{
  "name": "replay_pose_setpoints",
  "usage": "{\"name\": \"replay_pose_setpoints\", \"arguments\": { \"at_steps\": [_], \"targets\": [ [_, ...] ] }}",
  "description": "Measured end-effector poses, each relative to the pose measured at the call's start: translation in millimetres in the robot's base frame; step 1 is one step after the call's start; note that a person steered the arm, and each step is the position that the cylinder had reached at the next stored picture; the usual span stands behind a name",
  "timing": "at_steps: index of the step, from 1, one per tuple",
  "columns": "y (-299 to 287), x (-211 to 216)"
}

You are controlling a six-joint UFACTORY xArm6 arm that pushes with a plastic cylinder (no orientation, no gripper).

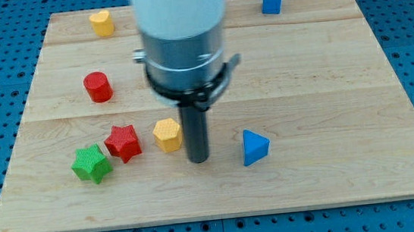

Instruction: Push the blue triangle diagonally right below the blue cube

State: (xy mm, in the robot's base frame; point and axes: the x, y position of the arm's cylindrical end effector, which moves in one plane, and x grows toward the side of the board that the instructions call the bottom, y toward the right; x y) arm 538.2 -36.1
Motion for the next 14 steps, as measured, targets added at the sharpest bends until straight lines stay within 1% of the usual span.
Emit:
{"name": "replay_pose_setpoints", "arguments": {
  "at_steps": [1,2,3,4,5,6,7,8,10,11,12,14],
  "targets": [
    [-11,28],
    [14,31],
    [57,19],
    [77,18],
    [80,18],
    [99,-15],
    [136,-55],
    [152,-67],
    [157,-66],
    [159,-59],
    [177,-59],
    [203,-124]
  ]
}}
